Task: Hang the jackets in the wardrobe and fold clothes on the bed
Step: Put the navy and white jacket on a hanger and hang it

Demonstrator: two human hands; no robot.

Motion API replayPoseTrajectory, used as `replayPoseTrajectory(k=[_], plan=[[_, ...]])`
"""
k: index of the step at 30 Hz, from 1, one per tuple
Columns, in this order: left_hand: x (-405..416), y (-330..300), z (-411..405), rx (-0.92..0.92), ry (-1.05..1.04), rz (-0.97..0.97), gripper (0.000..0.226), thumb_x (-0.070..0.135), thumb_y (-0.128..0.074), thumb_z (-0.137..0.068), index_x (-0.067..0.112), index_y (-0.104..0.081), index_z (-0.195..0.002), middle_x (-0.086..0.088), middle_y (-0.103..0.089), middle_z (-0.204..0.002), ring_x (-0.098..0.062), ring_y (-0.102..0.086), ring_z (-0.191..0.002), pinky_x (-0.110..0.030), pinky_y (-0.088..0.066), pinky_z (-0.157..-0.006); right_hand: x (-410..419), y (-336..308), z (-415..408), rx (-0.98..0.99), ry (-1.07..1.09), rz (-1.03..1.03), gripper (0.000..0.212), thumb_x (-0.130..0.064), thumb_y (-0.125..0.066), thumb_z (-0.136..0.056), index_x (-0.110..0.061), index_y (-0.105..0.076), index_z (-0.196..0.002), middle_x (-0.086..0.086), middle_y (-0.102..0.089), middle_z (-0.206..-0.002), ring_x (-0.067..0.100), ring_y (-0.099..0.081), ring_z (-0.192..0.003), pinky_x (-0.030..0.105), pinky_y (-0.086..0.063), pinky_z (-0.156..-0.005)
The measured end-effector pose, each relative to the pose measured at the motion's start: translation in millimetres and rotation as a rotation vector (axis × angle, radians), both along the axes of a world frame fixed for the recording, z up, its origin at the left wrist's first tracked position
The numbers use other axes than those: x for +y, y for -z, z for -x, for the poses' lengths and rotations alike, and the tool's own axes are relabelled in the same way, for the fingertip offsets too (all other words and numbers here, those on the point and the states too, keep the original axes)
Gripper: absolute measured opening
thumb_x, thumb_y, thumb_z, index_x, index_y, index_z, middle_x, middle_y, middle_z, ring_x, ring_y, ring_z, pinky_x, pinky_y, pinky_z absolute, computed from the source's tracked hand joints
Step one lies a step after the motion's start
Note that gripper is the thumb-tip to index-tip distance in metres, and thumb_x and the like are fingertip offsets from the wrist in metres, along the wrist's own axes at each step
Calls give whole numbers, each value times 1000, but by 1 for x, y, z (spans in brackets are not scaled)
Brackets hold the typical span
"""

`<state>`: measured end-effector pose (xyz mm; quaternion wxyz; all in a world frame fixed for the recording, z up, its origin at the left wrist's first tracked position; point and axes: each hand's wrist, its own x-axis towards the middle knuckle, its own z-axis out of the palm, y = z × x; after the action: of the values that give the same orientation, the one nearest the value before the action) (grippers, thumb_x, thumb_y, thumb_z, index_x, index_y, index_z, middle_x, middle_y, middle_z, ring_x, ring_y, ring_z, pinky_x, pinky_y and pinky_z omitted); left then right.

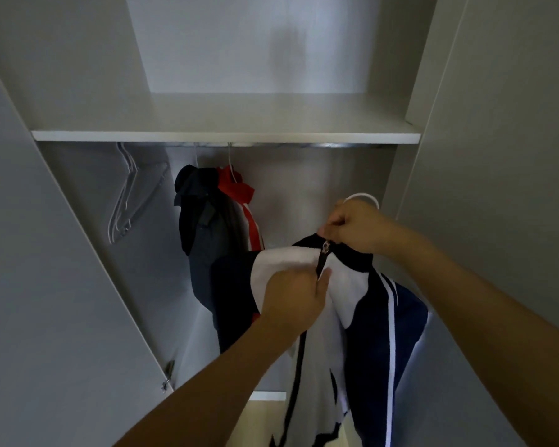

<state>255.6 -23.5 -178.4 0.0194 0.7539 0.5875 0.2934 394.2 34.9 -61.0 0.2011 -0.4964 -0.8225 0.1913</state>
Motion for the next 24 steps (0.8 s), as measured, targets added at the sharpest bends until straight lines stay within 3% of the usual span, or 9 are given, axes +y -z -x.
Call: replayPoseTrajectory(k=[2,7,11,13,15,17,20,22,24], plan=[[-15,16,14,162,15,-111,58,48,-25,-101,21,-50,-57,5,-47,-46,-9,-44,-40,-24,-44,-47,8,-7,-11,99,87,9,32,-18,-67,-88,-20,-64,-56,2,-61,-72,13,-58,-63,13,-42,-56],[-16,26,38,333,-17,182,55,54,-21,-101,20,-50,-69,1,-59,-66,-17,-61,-63,-29,-49,-63,10,-1,-3,140,109,7,38,-26,-66,-90,-19,-63,-53,-3,-56,-59,0,-52,-49,7,-39,-48],[-2,0,41,-82,0,100,42,51,-40,-96,19,-46,-69,0,-52,-70,-21,-55,-69,-38,-50,-69,4,8,19,354,100,64,36,-33,-60,-93,-7,-63,-69,1,-60,-73,12,-60,-69,19,-50,-69],[9,-10,64,-175,-171,-108,38,47,-43,-89,12,-57,-93,-9,-57,-92,-23,-53,-86,-37,-46,-77,2,8,22,521,132,105,40,-38,-60,-92,-1,-55,-80,5,-55,-73,12,-60,-68,12,-47,-59],[21,-21,92,-70,-328,-123,52,45,-49,-90,5,-54,-122,-17,-53,-120,-32,-50,-111,-41,-39,-94,-1,5,27,621,138,109,35,-36,-61,-92,-5,-49,-79,4,-49,-74,14,-61,-70,12,-47,-59],[32,-30,118,34,-308,129,52,48,-50,-95,10,-53,-130,-12,-51,-129,-30,-47,-123,-40,-33,-103,-2,2,34,678,103,115,30,-28,-62,-92,-13,-45,-73,0,-45,-74,15,-60,-70,26,-54,-71],[29,-37,141,-416,-19,875,59,57,-52,-92,12,-57,-129,2,-57,-123,-21,-56,-117,-29,-39,-102,2,-1,41,722,78,130,30,-18,-63,-91,-17,-45,-68,0,-42,-75,14,-50,-68,38,-56,-81],[21,-25,153,-467,74,1016,50,46,-60,-91,6,-64,-120,-6,-65,-119,-22,-63,-110,-31,-46,-101,8,0,44,740,83,176,30,-16,-63,-91,-17,-45,-67,0,-41,-73,10,-48,-63,44,-56,-83],[11,-14,155,-247,104,969,36,32,-57,-96,-2,-67,-98,-8,-68,-97,-19,-66,-92,-30,-50,-90,16,1,52,732,102,215,30,-17,-61,-92,-17,-45,-67,-2,-41,-71,9,-47,-62,49,-55,-86]])
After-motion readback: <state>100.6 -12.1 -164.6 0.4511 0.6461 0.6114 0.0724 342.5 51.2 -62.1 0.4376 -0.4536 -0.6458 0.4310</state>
